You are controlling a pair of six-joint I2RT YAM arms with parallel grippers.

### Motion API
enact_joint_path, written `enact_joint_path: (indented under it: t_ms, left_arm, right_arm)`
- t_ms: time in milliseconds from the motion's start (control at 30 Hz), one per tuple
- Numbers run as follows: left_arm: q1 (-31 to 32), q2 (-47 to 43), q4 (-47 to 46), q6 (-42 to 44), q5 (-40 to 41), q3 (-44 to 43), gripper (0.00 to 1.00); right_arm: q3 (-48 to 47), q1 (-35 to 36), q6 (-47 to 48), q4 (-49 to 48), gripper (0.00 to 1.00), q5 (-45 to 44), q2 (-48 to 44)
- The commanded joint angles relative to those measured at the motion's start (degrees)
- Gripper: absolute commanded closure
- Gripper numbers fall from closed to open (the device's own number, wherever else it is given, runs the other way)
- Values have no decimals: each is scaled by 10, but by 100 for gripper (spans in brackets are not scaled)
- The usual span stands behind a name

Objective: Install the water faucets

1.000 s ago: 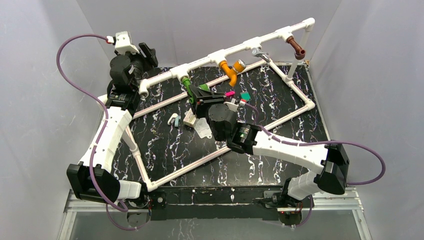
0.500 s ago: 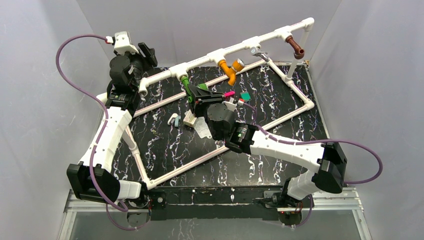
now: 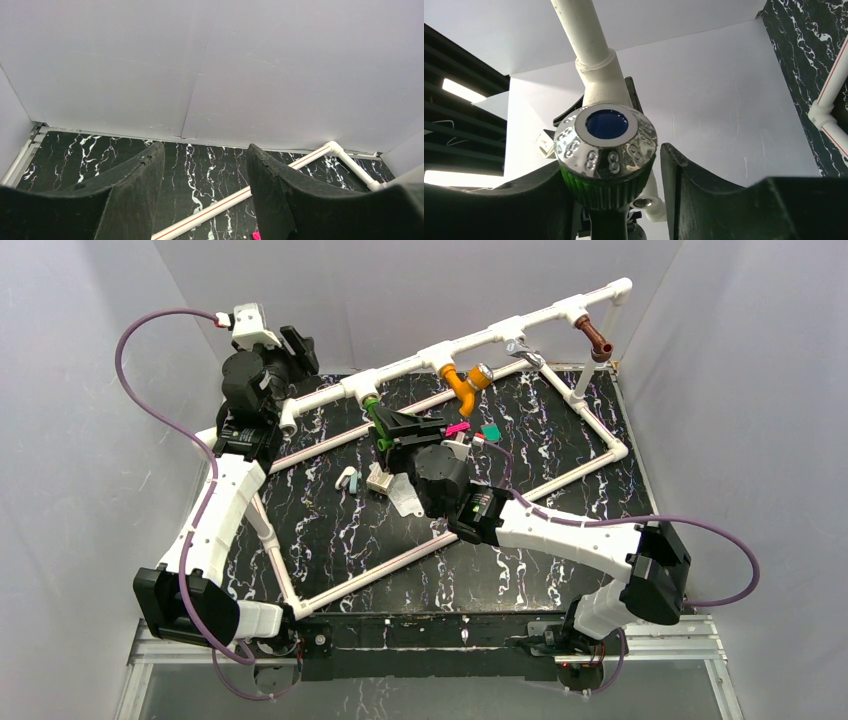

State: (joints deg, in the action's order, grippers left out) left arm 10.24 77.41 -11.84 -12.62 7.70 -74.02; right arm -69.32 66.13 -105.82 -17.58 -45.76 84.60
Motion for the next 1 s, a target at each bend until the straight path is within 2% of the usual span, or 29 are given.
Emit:
enact_joint_path:
  t_ms: [0,367,533,700,833,967]
  left_arm:
    - [-2,75,171,2,6,85,42]
    - [-1,77,171,5,9,85,42]
    - [-1,78,171,6,11,86,42]
    - [-1,79,171,8,12,87,42]
    - [-2,79,171,10,16,87,42]
    - [-2,79,171,15,23,87,42]
  right_arm:
    - [16,-6,18,-32,37,-7,-9]
    - [51,-5,111,-125,19,23,-40]
    - [81,-4,132,-136,16,38,-77]
    - [107,-4,160,-99,15,59,-133]
    - [125,-3,196,-33,14,88,-184]
    - [125,-4,270,31,14,123,-242]
